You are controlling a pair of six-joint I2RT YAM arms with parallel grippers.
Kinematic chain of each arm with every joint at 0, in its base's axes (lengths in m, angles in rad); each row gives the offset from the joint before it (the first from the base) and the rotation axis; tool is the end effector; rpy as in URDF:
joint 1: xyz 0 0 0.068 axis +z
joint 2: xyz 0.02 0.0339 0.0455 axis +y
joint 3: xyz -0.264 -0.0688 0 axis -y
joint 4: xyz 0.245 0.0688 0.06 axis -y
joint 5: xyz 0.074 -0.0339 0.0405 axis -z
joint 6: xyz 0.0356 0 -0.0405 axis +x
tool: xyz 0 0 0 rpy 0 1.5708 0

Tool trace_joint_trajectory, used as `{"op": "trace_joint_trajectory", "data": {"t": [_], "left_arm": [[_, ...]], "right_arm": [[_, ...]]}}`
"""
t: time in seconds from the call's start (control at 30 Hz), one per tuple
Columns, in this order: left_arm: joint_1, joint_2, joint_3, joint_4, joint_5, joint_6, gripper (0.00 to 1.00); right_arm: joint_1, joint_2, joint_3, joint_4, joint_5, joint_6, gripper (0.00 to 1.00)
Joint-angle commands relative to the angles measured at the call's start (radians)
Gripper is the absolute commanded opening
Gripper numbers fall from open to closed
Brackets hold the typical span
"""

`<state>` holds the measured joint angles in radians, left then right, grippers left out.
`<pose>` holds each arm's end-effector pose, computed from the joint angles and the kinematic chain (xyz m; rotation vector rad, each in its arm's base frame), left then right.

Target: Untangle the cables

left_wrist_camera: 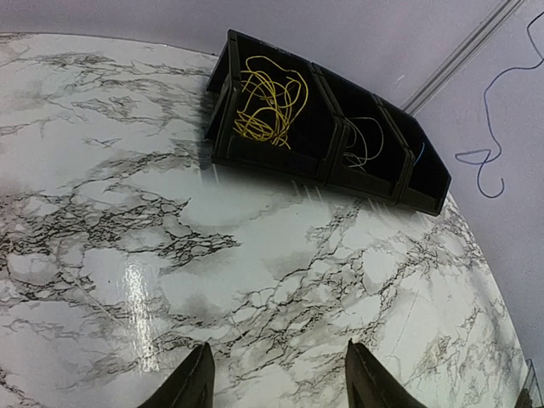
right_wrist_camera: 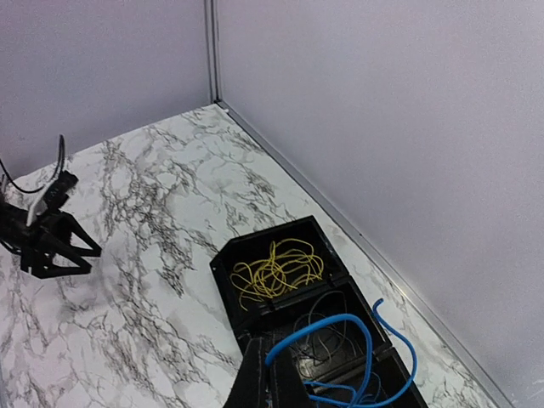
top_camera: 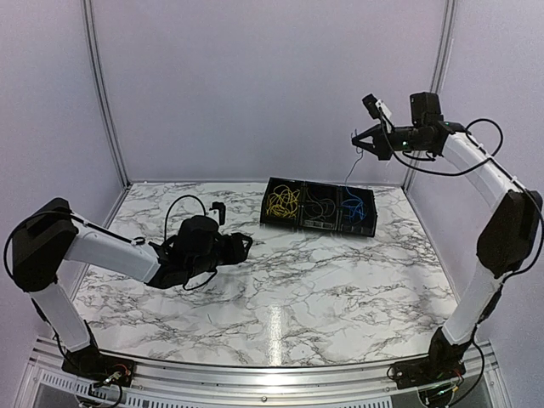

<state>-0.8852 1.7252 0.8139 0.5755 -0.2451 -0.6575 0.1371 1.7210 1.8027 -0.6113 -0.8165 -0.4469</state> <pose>0.2350 -0.2737 0.1817 0.0527 1.9798 -0.8025 0.3765 0.0781 0.4046 -1.0098 1.7035 0.6514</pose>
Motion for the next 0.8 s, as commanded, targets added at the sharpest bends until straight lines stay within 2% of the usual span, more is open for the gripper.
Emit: {"op": "trace_joint_trajectory", "data": {"t": [0.0,0.23,0.47,0.77], "left_arm": [[-0.005,-0.067,-0.045,-0.020,-0.041,0.009,0.55],[-0.007,-0.108,-0.069,-0.053,-0.057,0.003,0.56],[-0.006,-0.118,-0.064,-0.073,-0.066,0.001,0.56],[-0.007,-0.102,-0.064,-0.082,-0.066,-0.016,0.56]], "right_arm": [[-0.056,0.059,0.000,0.038,0.104,-0.052,0.00],[-0.099,0.168,-0.028,0.067,0.204,-0.085,0.00],[-0.100,0.265,0.004,0.092,0.228,-0.059,0.00],[-0.100,0.196,0.093,0.113,0.156,0.002,0.00]]}}
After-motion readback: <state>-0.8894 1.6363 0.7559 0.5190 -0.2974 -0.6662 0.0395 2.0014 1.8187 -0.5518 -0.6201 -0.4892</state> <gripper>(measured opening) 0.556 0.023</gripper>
